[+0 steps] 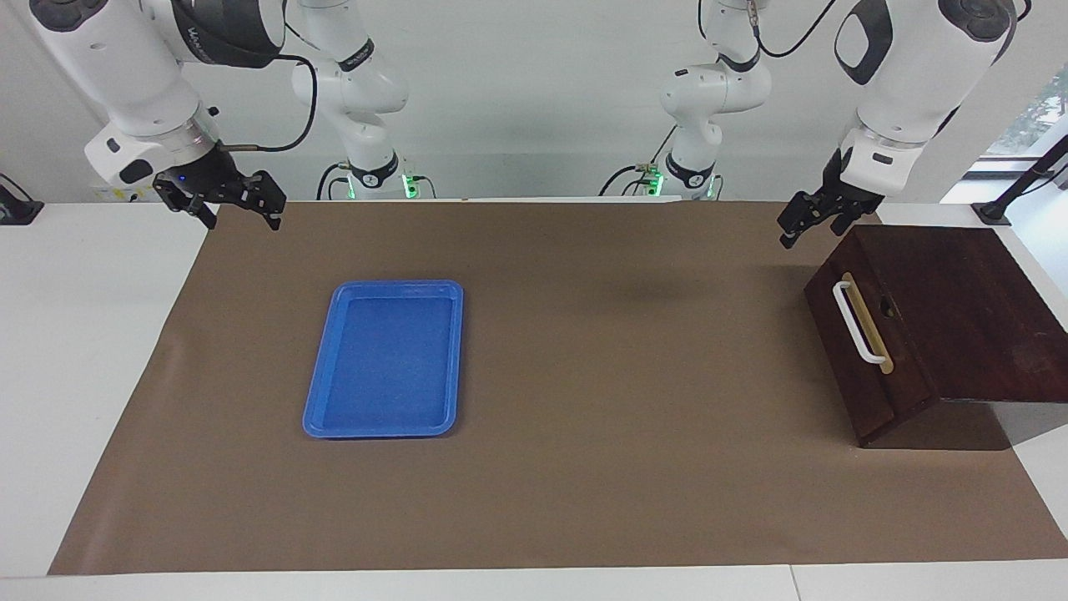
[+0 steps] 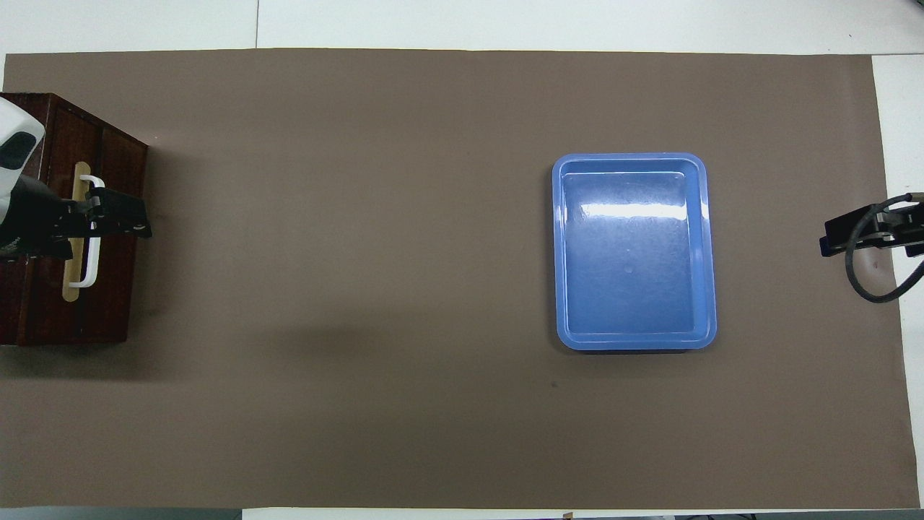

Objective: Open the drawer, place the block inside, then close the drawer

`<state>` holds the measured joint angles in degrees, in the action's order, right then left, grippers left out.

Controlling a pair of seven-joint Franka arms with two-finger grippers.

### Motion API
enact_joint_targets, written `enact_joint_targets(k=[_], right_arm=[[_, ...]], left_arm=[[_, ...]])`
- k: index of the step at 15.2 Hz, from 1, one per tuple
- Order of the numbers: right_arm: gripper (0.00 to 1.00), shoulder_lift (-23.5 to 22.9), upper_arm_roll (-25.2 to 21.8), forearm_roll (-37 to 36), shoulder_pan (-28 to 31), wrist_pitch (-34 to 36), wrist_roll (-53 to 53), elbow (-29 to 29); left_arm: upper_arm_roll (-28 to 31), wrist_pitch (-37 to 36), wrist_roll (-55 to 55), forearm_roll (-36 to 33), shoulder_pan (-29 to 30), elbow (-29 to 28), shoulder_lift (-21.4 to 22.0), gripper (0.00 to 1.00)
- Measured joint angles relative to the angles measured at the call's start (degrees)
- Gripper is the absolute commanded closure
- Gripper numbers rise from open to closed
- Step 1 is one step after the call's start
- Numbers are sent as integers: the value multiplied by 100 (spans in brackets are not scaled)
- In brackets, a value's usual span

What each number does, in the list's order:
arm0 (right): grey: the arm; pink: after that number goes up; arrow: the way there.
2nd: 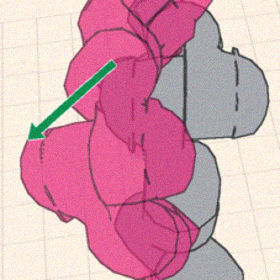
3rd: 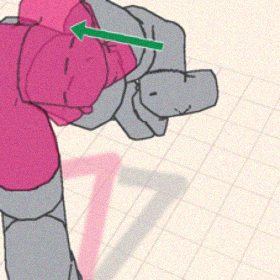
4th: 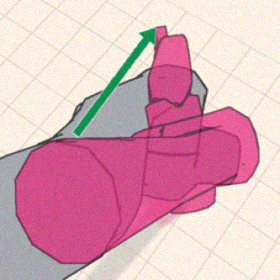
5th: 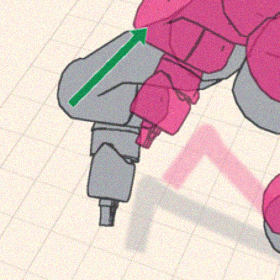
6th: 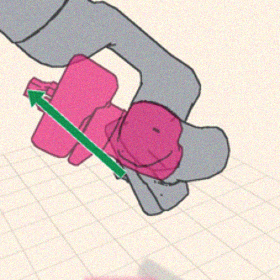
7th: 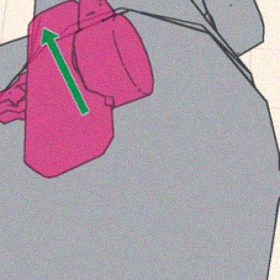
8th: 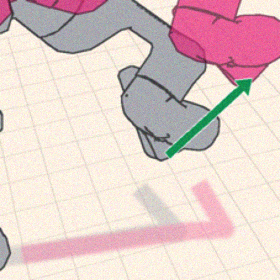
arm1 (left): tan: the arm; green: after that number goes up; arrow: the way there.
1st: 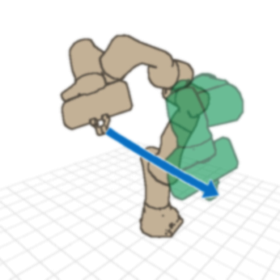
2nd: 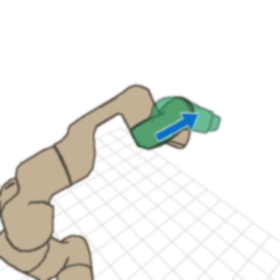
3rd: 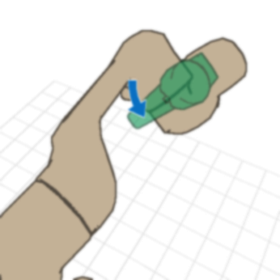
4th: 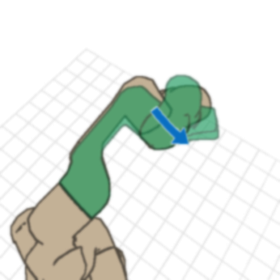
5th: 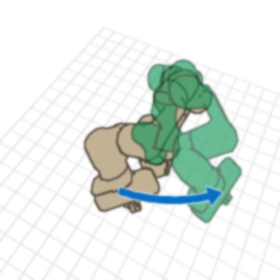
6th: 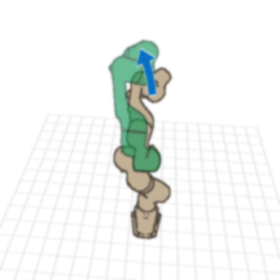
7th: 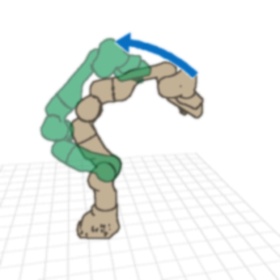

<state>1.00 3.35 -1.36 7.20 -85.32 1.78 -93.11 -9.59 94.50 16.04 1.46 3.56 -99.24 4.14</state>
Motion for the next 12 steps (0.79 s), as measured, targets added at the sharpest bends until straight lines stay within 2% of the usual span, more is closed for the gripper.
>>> enact_joint_targets(k=[3, 8, 12], right_arm=[[0, 0, 0, 0, 0, 0, 0, 0], [0, 0, 0, 0, 0, 0, 0, 0], [0, 0, 0, 0, 0, 0, 0, 0]], left_arm=[[0, -148, -95, 0, -5, 11, 1, 0], [-4, -411, -982, 5, -26, 45, 2, 0], [-30, -413, -1069, 5, -38, 48, 2, 0]])
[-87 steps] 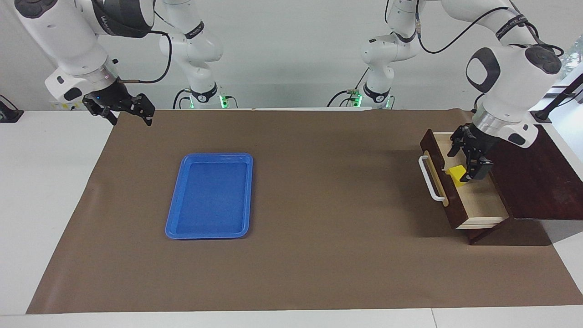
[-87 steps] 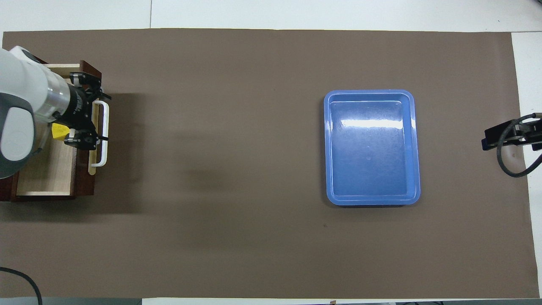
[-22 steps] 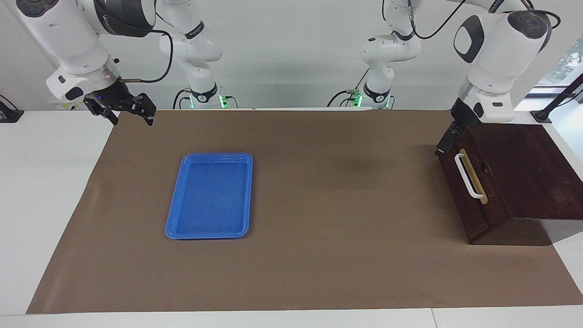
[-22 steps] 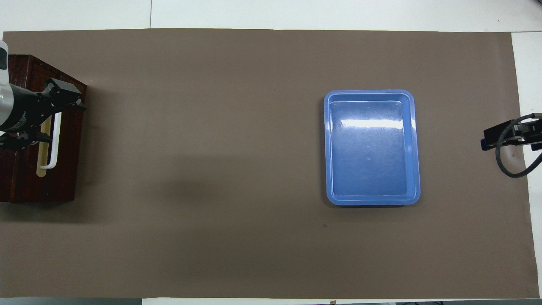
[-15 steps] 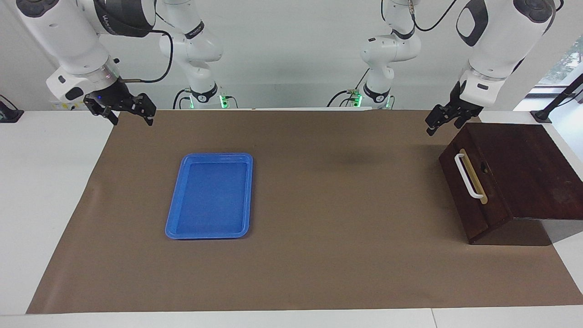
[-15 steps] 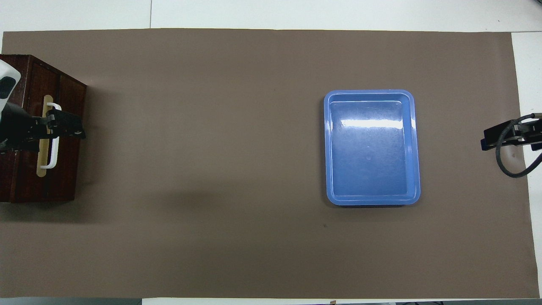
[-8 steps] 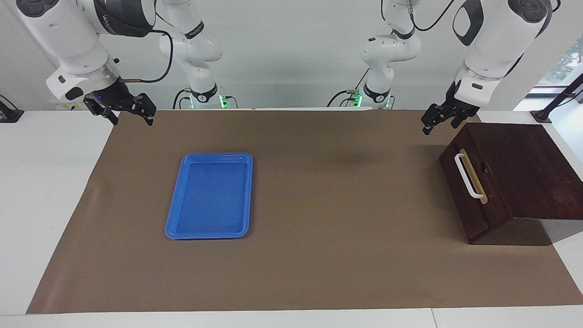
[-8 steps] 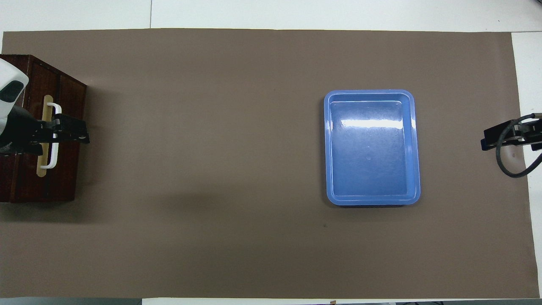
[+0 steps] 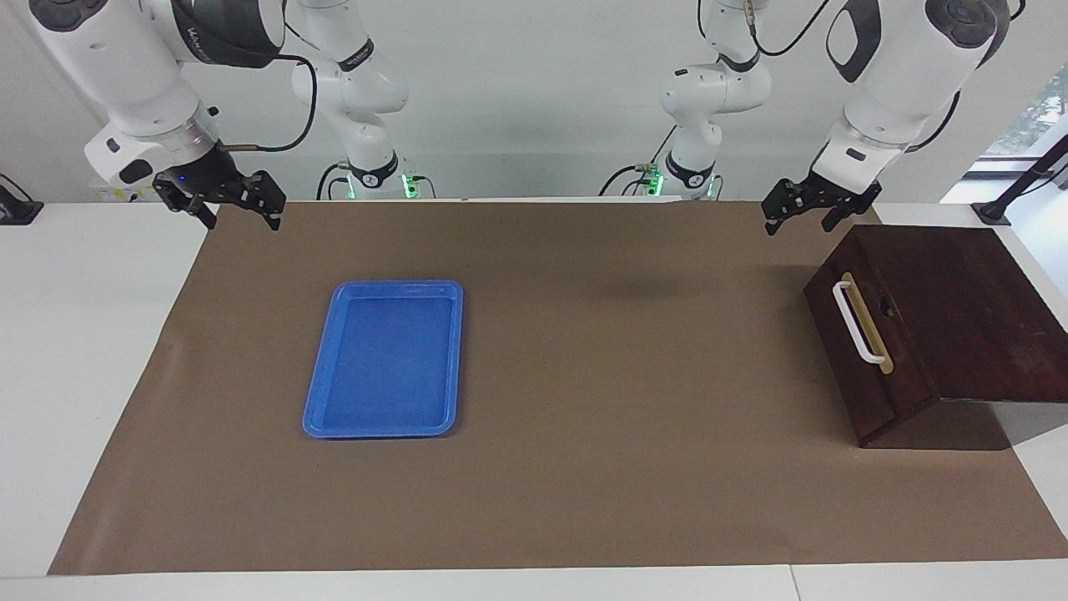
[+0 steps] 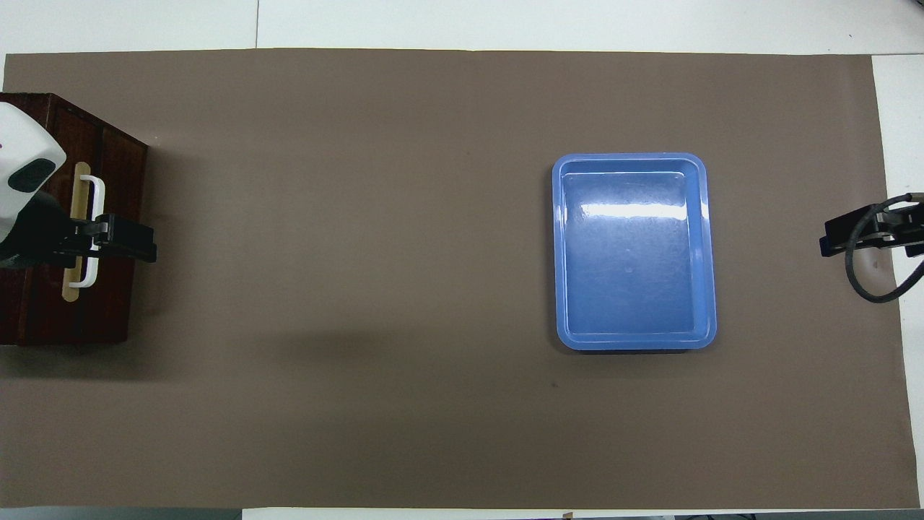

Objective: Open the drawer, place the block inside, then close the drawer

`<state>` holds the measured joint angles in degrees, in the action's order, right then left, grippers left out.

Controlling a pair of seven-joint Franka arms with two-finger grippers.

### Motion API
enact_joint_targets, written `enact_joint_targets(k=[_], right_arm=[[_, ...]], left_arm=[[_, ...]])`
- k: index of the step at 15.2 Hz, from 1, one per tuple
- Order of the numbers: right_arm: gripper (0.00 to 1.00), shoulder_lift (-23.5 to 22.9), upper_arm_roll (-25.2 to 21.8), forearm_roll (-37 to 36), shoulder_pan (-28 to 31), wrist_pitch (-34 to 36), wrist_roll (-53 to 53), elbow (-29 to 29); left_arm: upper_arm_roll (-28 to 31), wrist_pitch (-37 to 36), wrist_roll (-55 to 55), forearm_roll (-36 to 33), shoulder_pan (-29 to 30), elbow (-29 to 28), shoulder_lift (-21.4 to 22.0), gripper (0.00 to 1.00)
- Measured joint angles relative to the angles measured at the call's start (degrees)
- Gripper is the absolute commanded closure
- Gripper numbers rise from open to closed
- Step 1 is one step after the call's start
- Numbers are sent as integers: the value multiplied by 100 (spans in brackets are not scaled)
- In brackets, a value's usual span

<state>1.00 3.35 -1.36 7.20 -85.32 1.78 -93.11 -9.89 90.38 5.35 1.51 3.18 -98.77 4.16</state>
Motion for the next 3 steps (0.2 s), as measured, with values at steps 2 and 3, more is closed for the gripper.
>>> enact_joint_targets(k=[2, 3], right_arm=[[0, 0, 0, 0, 0, 0, 0, 0], [0, 0, 0, 0, 0, 0, 0, 0]], left_arm=[[-1, 0, -21, 0, 0, 0, 0, 0], [-2, 0, -25, 0, 0, 0, 0, 0]])
